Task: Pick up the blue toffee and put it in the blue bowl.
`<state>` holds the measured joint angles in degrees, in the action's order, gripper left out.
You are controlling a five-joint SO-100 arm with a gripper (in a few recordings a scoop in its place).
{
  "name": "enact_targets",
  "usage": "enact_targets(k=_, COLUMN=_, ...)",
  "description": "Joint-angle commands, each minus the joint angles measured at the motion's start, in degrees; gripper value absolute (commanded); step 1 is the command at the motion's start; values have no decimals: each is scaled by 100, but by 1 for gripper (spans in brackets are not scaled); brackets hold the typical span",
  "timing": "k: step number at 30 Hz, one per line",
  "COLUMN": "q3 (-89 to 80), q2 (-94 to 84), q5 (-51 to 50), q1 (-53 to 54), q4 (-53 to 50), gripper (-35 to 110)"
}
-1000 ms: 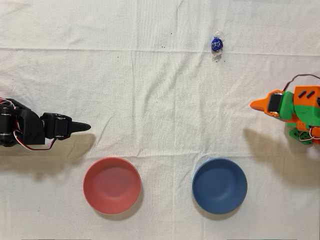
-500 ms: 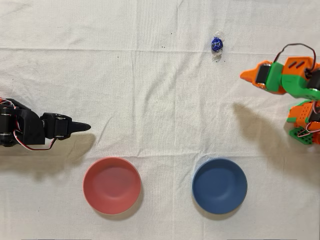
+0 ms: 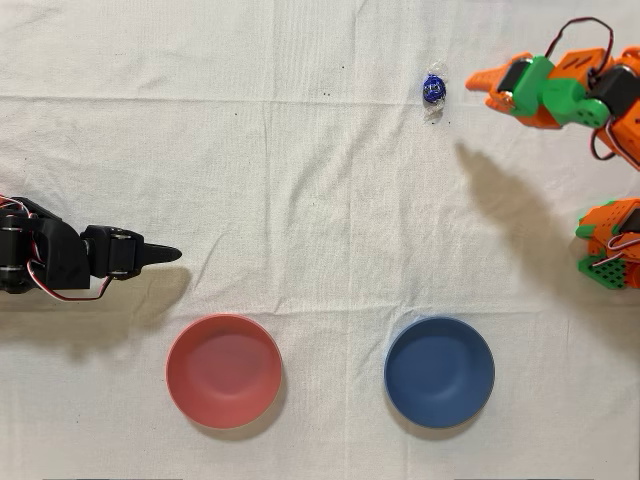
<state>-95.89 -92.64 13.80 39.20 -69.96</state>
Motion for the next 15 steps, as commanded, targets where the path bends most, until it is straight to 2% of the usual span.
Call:
enact_targets(k=1, q3=598, q2=158, q5=79, q1=176, q4=-167, gripper=29)
enact_targets(k=15, q3=1441, q2=1564, q5=281, q1=158, q4=97, gripper=32)
